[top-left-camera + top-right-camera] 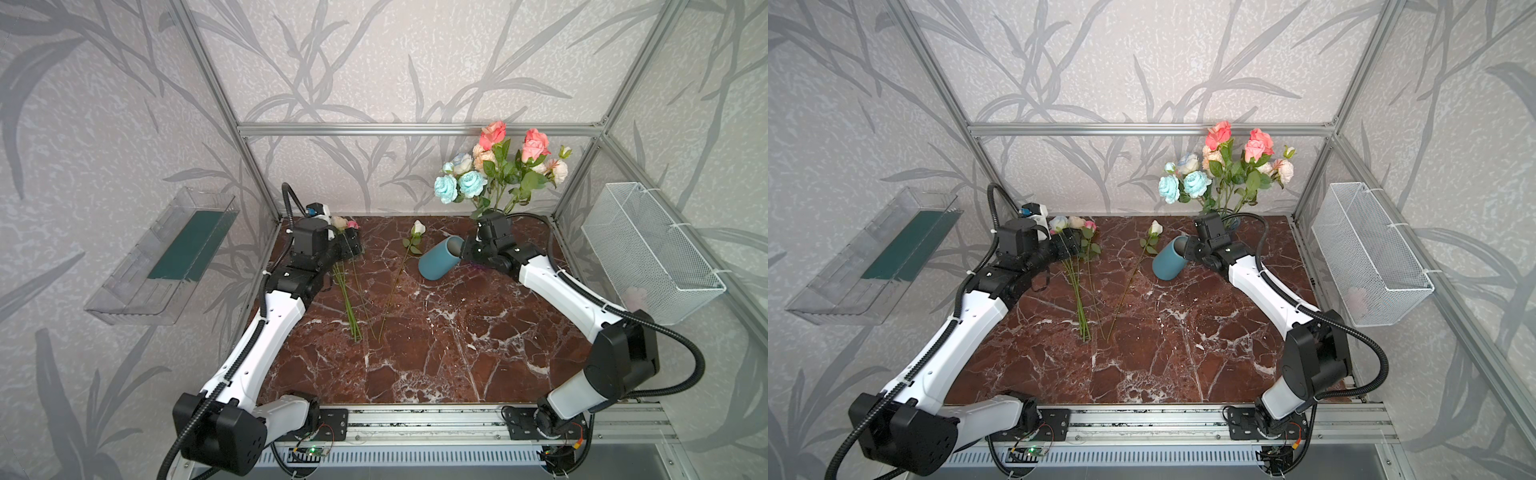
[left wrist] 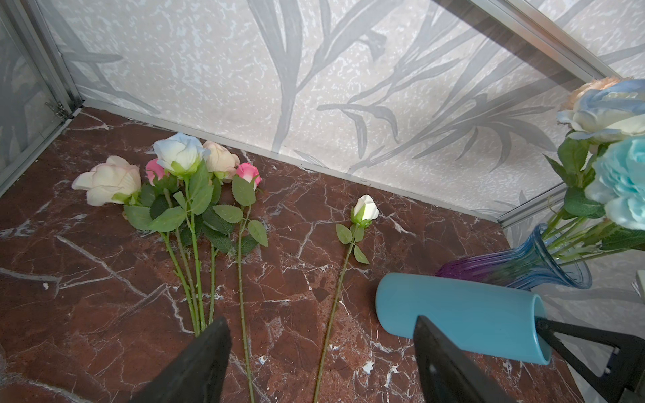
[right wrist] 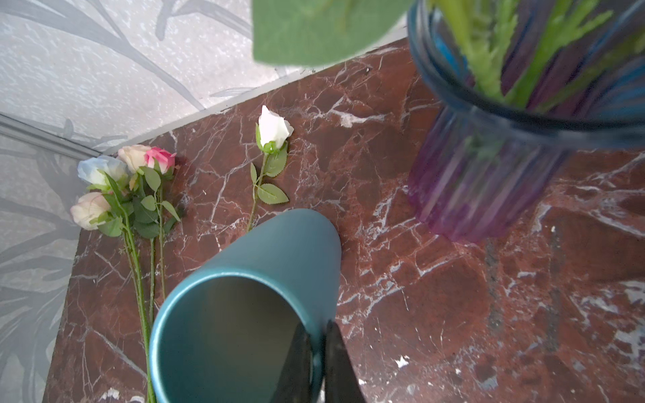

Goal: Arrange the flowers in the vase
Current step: 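Lift and stand the teal cylinder vase upright with right gripper, then open right gripper and withdraw while left gripper lowers to the rose stems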

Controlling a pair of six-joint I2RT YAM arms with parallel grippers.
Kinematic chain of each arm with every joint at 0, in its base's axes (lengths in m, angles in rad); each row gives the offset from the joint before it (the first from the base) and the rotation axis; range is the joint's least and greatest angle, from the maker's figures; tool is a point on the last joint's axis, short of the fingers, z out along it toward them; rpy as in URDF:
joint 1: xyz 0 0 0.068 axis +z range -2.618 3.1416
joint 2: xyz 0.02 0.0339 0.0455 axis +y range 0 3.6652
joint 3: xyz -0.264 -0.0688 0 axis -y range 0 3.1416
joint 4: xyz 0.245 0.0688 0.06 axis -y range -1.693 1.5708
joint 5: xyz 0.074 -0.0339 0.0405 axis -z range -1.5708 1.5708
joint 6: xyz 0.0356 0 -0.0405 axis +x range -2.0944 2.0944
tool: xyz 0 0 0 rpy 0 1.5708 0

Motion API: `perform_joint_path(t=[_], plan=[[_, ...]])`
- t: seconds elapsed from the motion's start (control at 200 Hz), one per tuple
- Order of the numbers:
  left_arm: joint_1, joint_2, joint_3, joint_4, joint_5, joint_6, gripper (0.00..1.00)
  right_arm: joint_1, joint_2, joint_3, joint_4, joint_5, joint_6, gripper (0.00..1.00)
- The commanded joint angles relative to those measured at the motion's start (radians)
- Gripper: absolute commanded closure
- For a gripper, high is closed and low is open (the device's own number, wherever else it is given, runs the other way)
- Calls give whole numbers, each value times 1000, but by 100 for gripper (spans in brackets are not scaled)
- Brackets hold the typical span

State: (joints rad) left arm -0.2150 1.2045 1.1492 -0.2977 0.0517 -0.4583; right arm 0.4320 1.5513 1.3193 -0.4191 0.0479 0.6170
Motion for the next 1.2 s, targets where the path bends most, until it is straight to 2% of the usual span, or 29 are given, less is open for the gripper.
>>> perform_joint_path(t=[0.0, 0.22, 0.605, 0.855, 1.04, 1.195], plan=[[3, 9, -5, 16, 13, -14, 17, 14, -124, 18, 46, -6, -25, 100], [3, 18, -5, 12, -9, -5, 18, 66, -215, 52, -160, 26, -105, 100], [2, 8, -16, 22, -22, -12, 19, 215, -182, 178, -447, 38, -174, 100], [3, -5, -20, 29, -23, -10, 19, 294, -66, 282, -484, 10, -189, 100], [3, -11, -23, 29, -30, -10, 20, 354, 26, 345, -502, 98, -223, 100], [2, -23, -32, 39, -36, -8, 19, 355, 70, 350, -478, 99, -238, 100]])
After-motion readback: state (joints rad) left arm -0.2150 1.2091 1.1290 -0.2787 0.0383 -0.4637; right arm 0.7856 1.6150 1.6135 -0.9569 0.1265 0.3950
